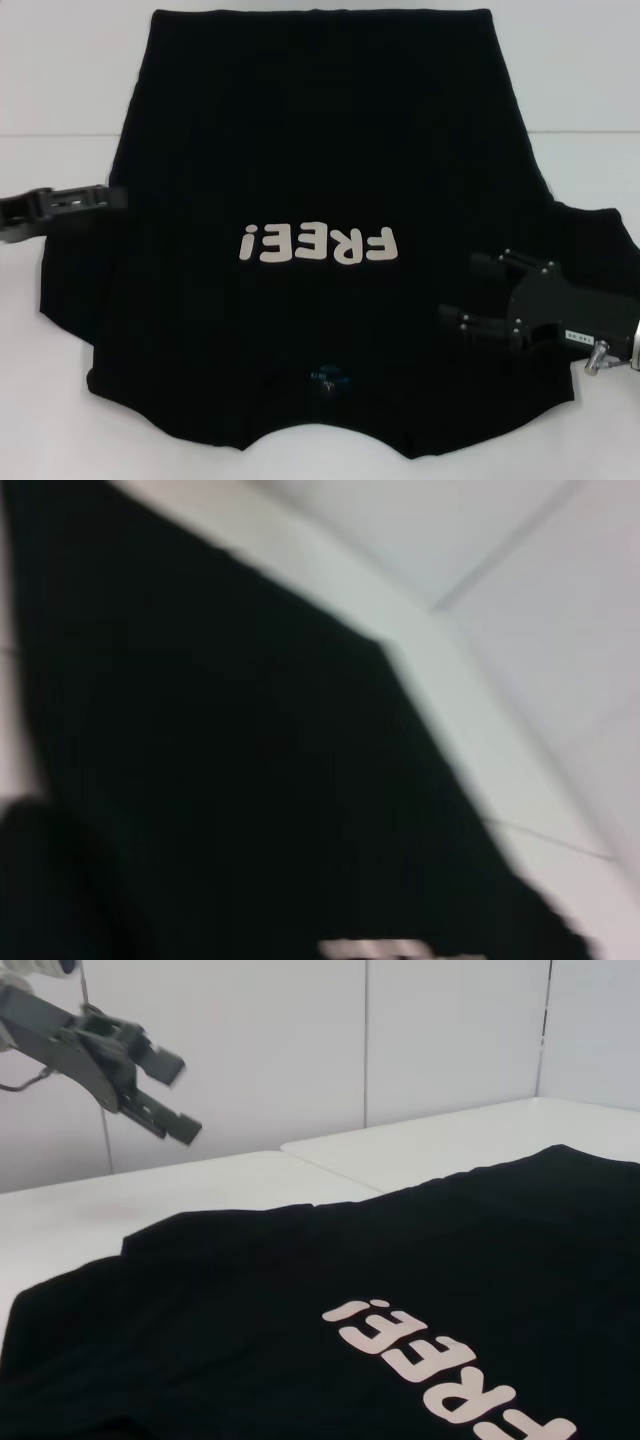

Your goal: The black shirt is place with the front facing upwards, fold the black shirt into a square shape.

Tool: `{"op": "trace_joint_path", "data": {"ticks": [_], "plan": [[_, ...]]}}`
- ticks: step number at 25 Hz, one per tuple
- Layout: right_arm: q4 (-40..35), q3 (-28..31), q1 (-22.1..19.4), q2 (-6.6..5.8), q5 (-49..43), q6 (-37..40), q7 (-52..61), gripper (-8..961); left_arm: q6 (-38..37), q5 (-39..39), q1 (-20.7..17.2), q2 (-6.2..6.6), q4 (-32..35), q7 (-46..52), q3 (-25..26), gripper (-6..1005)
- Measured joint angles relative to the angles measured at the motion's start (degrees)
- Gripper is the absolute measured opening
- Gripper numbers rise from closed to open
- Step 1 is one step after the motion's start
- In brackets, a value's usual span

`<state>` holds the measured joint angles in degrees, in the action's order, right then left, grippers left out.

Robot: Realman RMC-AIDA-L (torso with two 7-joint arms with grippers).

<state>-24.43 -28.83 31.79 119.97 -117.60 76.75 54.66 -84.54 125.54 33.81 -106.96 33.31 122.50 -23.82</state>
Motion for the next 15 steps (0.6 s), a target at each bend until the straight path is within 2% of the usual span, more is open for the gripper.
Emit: {"op": "trace_joint_path", "data": {"ticks": [2, 3, 15], "plan": [[0.00, -0.05, 0.00, 0.00, 0.00, 0.43, 0.13, 892, 3.79, 4.33, 1.06, 1.18, -0.04, 4.69, 0.32, 947], [0.00, -0.07, 0.00, 0.00, 0.00, 0.69, 0.14, 892, 5.22, 5.59, 1.24, 1.33, -0.09, 6.08, 0.32, 947], [0.00, -0.17, -0.13, 0.00, 0.01, 1.28, 0.26, 892, 15.26, 11.57, -0.31, 0.64, -3.03, 10.00, 0.22, 947]]}}
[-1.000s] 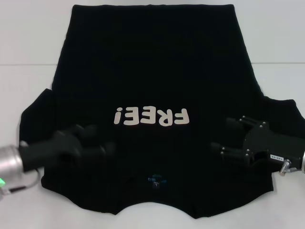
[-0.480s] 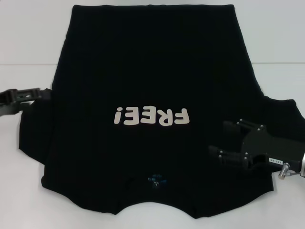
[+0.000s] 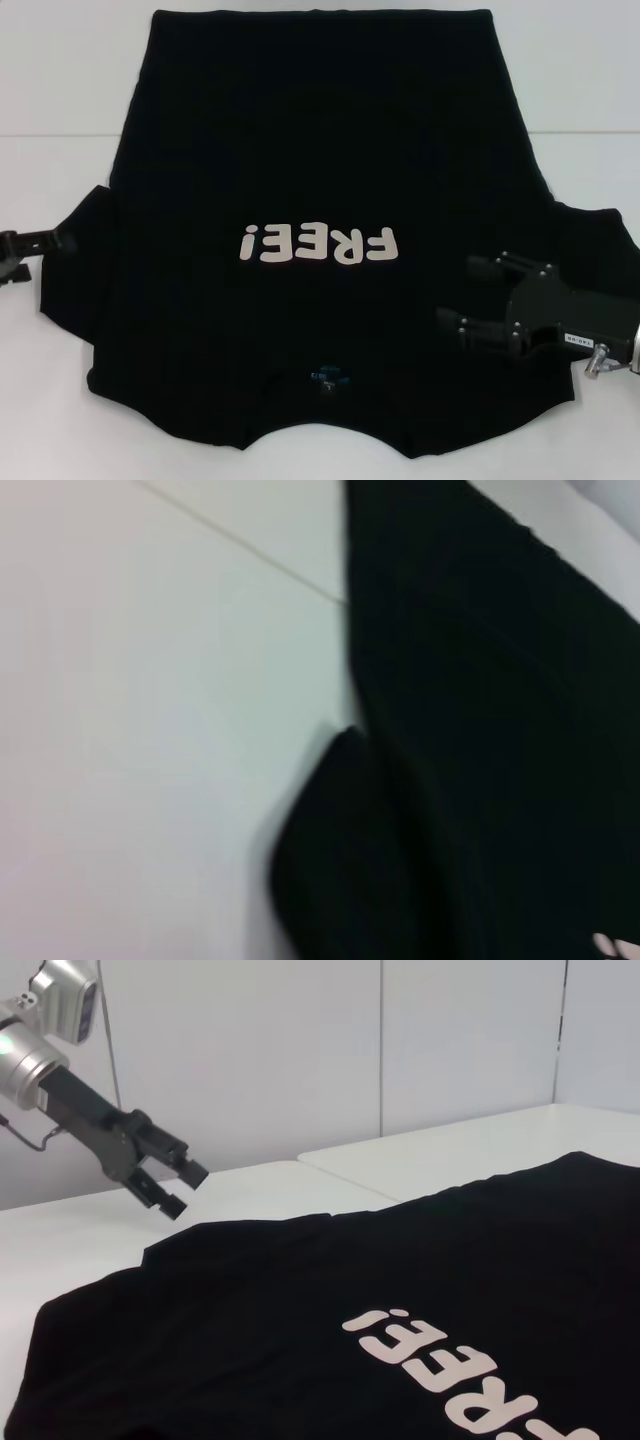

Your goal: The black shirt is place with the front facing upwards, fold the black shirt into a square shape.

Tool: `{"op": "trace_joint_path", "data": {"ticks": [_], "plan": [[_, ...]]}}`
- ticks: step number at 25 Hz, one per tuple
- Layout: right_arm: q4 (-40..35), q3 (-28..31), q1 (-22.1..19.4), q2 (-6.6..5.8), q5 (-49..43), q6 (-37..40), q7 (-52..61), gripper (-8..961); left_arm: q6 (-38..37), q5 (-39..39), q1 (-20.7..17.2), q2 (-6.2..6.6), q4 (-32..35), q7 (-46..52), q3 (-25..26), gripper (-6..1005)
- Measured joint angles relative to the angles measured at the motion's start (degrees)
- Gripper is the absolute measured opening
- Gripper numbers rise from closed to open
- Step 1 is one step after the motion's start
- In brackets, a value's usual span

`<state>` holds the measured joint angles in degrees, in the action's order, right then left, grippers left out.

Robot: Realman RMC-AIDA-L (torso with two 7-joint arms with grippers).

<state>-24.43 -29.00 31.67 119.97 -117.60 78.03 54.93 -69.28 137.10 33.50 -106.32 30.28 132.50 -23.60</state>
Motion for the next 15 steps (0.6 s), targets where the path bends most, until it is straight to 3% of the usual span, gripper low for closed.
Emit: {"op": "trace_joint_path", "data": {"ticks": [15], "plan": [[0.08, 0.00, -0.48, 0.00, -0.09, 0.28, 0.01, 892, 3.43, 0.88, -0.60, -1.00, -2.24, 0.73, -0.40, 948]]}}
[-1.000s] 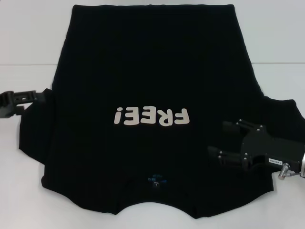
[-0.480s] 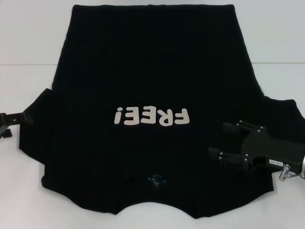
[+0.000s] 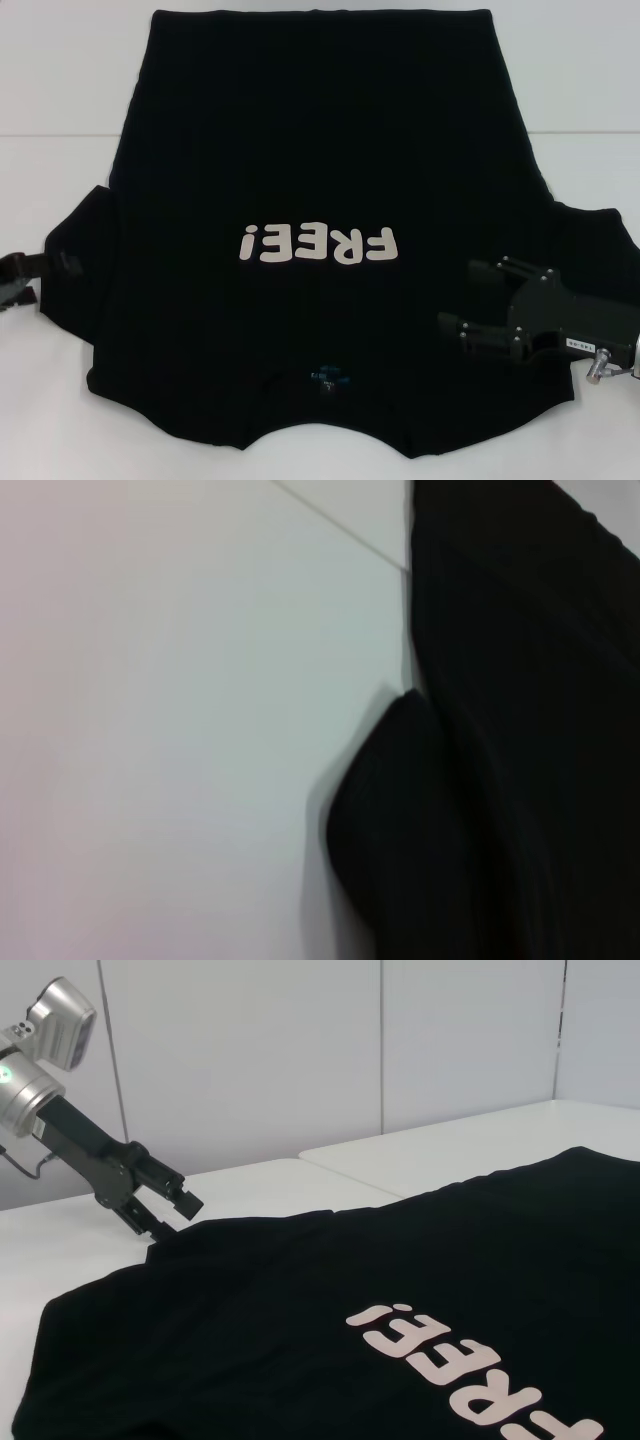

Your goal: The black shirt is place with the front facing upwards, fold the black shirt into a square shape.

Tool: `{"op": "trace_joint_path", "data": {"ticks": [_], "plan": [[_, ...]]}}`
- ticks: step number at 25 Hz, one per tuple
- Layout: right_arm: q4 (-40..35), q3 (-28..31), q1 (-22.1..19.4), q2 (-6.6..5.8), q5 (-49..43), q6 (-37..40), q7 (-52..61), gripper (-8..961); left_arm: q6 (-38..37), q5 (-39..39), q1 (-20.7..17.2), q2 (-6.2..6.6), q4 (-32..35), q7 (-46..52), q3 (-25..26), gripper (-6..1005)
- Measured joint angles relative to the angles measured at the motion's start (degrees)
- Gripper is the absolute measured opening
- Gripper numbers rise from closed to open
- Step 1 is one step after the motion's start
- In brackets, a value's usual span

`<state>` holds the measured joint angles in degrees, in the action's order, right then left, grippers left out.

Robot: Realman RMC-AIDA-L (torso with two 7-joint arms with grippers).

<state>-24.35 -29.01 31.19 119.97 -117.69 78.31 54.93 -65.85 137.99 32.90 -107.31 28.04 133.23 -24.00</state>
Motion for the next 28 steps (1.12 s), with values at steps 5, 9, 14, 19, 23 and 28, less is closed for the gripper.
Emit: {"op": "trace_joint_path", "data": {"ticks": [5, 9, 14, 19, 23, 28], "plan": [[0.00, 0.00, 0.01, 0.00, 0.00, 0.01, 0.00, 891, 0.03, 0.00, 0.44, -0.17, -1.17, -0.10, 0.01, 947], [0.00, -0.08, 0.01, 0.00, 0.00, 0.01, 0.00, 891, -0.08, -0.10, 0.86, -0.30, -1.58, -0.36, -0.01, 947], [0.01, -0.09, 0.01, 0.00, 0.00, 0.01, 0.00, 890, -0.20, -0.21, 1.32, -0.36, -1.58, -0.32, -0.01, 922], [0.00, -0.09, -0.02, 0.00, 0.00, 0.00, 0.00, 890, 0.52, 0.00, 1.43, -0.65, -1.04, -0.48, -0.09, 797], [0.00, -0.08, -0.04, 0.00, 0.00, 0.00, 0.00, 889, 1.39, 0.00, 1.52, -0.73, -0.99, -0.47, -0.21, 623], [0.00, -0.08, -0.08, 0.00, 0.00, 0.01, 0.00, 888, 2.10, 0.00, 1.59, -0.79, -0.96, -0.08, -0.26, 488]]}}
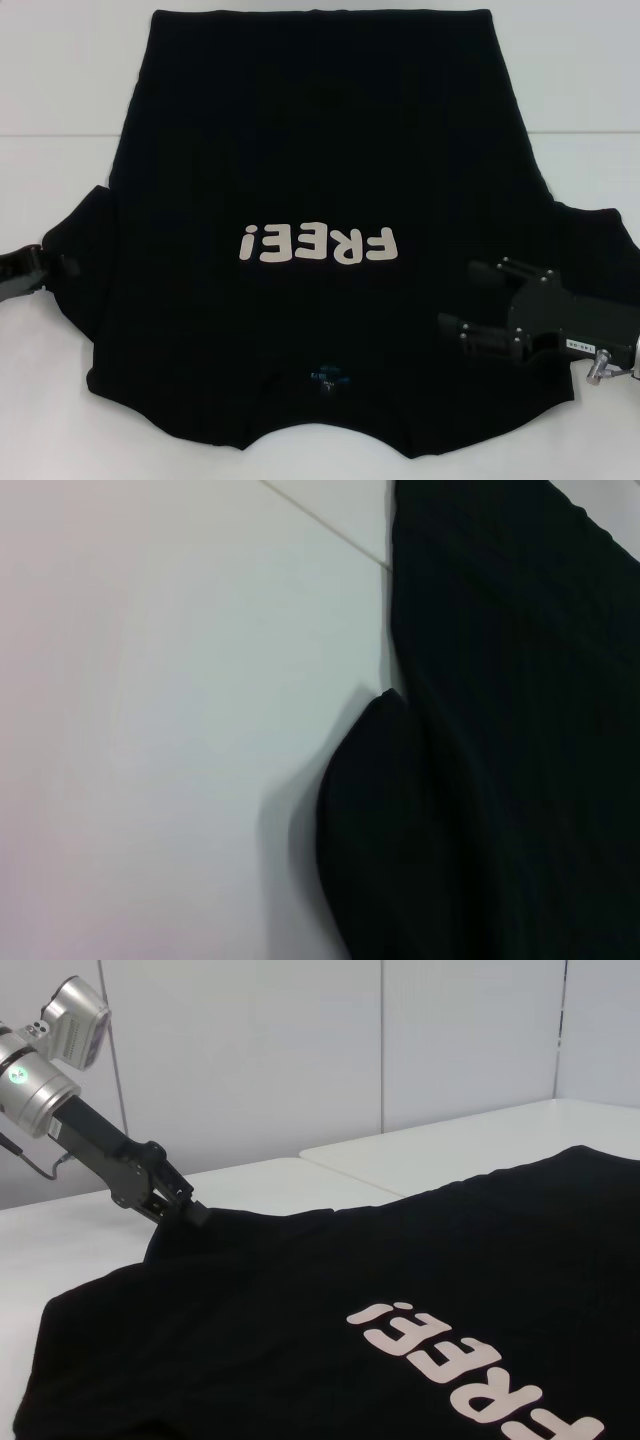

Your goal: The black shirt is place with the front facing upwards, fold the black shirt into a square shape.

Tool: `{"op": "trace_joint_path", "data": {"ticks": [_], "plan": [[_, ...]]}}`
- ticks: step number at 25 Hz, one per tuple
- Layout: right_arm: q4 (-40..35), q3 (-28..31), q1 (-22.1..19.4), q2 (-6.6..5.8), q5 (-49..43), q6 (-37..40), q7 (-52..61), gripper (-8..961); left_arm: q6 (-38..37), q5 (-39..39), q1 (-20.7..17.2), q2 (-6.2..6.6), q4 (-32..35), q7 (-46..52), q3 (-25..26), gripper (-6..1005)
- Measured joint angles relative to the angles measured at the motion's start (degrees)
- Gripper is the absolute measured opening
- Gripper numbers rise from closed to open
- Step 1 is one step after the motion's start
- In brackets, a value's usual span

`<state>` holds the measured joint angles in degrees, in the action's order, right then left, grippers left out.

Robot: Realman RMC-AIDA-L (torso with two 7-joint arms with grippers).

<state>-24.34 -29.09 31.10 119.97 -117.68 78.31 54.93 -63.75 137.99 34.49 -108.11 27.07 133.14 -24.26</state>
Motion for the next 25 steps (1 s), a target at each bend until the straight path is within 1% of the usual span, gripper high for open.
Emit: {"op": "trace_joint_path", "data": {"ticks": [7, 13, 18, 22, 25], "plan": [[0.00, 0.00, -0.09, 0.00, 0.00, 0.05, 0.00, 887, 0.03, 0.00, 0.05, 0.06, 0.00, 0.03, 0.00, 328], [0.00, 0.00, -0.13, 0.00, 0.00, 0.08, 0.00, 886, -0.13, -0.35, -0.49, 0.23, 1.54, 0.21, 0.94, 98], [0.00, 0.00, -0.42, -0.08, 0.00, 0.09, 0.00, 886, -0.57, -0.39, -2.24, 0.62, 4.51, 1.77, 1.48, 2], [0.00, 0.00, -0.65, -0.08, 0.01, 0.11, 0.00, 885, -0.73, -0.49, -4.02, 0.76, 6.39, 3.02, 1.71, 4], [0.00, 0.00, -0.74, -0.09, 0.05, 0.18, 0.00, 886, -1.03, -0.51, -4.55, 0.71, 6.71, 3.04, 2.58, 5]]}}
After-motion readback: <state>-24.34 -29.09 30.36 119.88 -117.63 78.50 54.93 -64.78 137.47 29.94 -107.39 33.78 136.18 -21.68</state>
